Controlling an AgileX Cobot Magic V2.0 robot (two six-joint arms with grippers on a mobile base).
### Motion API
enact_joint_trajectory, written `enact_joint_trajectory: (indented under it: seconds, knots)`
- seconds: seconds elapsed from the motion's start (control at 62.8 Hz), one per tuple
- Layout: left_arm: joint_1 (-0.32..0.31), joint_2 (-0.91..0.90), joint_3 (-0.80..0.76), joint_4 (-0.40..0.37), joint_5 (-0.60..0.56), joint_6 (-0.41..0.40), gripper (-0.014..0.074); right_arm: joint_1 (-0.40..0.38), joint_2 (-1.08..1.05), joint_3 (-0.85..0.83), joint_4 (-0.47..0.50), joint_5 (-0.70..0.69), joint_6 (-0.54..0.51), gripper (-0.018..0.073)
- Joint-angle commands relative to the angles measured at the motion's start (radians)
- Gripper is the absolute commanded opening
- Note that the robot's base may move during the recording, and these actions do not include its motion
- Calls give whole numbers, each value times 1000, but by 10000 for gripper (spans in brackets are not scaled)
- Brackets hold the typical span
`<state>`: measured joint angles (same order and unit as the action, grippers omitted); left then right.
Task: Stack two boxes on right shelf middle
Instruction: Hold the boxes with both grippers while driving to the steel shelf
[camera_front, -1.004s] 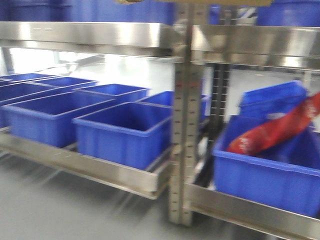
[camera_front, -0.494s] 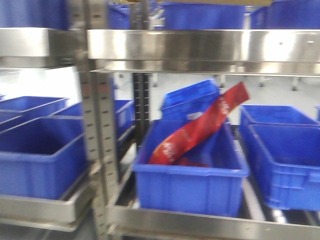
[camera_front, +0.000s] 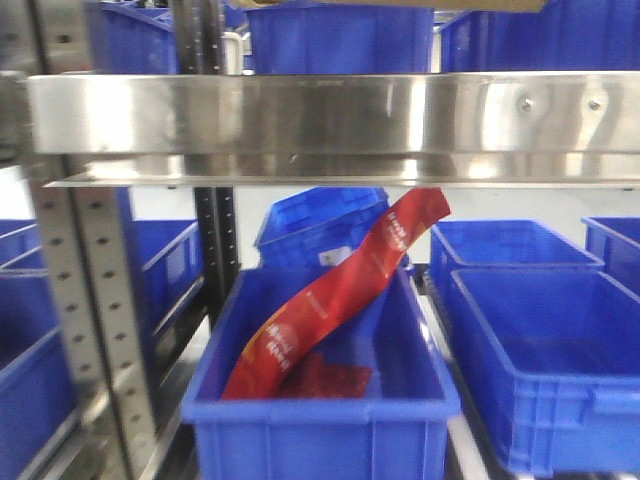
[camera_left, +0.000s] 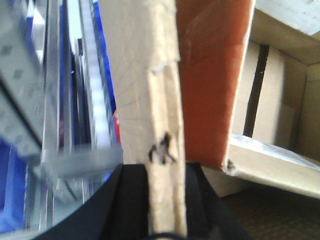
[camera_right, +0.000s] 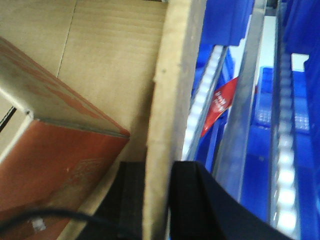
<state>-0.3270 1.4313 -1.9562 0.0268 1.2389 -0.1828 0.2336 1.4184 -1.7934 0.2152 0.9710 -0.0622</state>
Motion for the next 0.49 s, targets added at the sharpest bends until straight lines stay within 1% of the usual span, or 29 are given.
enact_joint_trajectory:
  seconds: [0.0, 0.478]
  knots:
    - [3, -18, -12, -12, -34, -1, -111, -12, -8, -9, -49, -71, -9, -154]
    - [3, -18, -12, -12, -34, -1, -111, -12, -8, -9, -49, -74, -9, -154]
